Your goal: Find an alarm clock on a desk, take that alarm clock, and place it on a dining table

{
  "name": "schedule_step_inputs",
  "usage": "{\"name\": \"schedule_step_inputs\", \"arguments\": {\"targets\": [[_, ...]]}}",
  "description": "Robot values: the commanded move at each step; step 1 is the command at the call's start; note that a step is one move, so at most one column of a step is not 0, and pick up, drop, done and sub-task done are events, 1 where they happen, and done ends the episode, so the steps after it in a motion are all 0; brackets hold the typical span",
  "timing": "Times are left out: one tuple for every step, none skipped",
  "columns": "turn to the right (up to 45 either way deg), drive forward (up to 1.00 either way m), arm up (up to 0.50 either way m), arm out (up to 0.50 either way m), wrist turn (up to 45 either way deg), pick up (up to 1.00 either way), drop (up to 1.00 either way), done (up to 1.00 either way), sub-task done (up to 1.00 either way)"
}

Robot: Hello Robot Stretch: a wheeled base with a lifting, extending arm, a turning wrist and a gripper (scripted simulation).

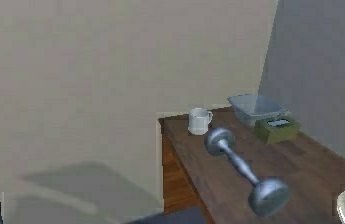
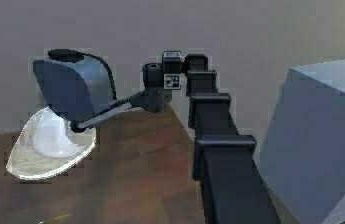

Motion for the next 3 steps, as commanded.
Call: {"name": "schedule_step_inputs", "arguments": {"targets": [[0.0, 0.00, 0.00, 0.00, -45.0, 0.00, 0.00, 0.00, 0.00], [0.0, 0.00, 0.00, 0.00, -18.0, 0.00, 0.00, 0.00, 0.00], [0.0, 0.00, 0.00, -0.26, 0.0, 0.00, 0.00, 0.00, 0.00]]}}
